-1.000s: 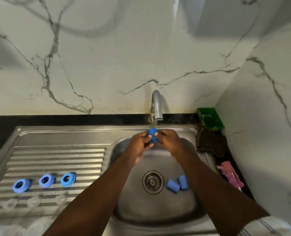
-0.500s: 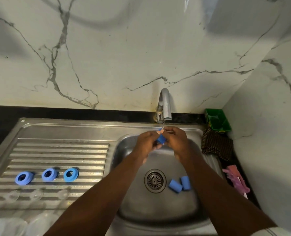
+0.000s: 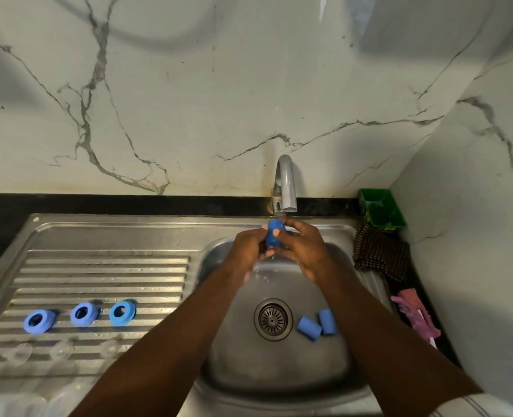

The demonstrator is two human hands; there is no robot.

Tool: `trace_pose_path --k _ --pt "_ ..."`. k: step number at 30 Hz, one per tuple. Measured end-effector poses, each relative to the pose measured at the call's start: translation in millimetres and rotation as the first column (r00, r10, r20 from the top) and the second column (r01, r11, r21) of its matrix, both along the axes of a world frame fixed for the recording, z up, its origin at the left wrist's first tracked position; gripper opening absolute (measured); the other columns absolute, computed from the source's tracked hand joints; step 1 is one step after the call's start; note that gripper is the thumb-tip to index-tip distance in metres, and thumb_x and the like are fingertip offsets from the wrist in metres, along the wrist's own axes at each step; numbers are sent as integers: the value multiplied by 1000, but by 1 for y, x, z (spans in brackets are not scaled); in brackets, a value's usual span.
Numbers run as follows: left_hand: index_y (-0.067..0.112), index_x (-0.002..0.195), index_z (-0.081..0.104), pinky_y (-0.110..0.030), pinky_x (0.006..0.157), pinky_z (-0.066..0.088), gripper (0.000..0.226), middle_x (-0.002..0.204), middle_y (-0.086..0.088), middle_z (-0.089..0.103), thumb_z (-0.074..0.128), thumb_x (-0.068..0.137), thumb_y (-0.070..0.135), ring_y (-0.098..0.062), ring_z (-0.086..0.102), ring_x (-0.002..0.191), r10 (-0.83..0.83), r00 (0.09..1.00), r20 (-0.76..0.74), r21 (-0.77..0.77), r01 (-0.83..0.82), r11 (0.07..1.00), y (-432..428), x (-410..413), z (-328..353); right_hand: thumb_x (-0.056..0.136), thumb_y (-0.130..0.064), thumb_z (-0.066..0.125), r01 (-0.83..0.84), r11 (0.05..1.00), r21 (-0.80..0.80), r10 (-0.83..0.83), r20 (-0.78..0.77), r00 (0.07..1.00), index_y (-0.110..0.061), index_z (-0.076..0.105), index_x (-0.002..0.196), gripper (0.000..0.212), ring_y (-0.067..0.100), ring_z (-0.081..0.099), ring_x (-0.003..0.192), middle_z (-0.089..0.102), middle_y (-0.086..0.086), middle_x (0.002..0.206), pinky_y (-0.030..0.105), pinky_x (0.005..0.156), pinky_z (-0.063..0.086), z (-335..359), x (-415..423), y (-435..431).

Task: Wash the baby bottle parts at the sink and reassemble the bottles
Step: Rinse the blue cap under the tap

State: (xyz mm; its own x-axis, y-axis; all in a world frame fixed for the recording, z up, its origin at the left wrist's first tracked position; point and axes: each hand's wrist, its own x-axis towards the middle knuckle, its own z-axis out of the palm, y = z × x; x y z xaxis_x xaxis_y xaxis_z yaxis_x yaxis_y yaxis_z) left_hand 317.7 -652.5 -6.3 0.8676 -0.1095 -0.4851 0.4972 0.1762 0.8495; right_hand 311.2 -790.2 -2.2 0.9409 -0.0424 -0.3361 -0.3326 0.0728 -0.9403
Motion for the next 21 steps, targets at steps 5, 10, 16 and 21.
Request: trace_pose_path --k 5,10,16,21 --pt "11 114 63 -33 81 61 22 112 -13 72 66 96 22 -23 73 97 38 998 41 -19 -37 999 4 1 -6 97 -5 57 -63 988 -141 66 17 998 -13 59 136 40 23 66 113 66 9 127 45 98 54 -3 -2 -5" --pt "9 121 62 -33 91 58 21 119 -13 68 53 103 15 -23 69 107 39 998 42 -69 -36 997 6 1 -3 87 -1 69 -9 959 -283 35 88 996 -13 63 129 44 20 69 106 70 5 120 39 95 56 1 -8 -10" --pt "19 127 65 -31 82 57 28 116 -6 72 59 100 26 -21 70 104 -86 988 128 0 87 996 8 -7 -2 76 4 79 5 967 -255 13 70 997 -10 59 114 45 17 70 96 71 5 107 27 77 60 5 -10 -8" --pt "12 132 62 -37 97 56 31 122 -11 69 52 103 15 -24 69 110 -90 994 65 -52 93 994 10 -10 -5 75 4 80 -56 942 -332 96 108 990 -7 62 124 54 8 67 95 70 7 116 20 85 56 3 -13 -4"
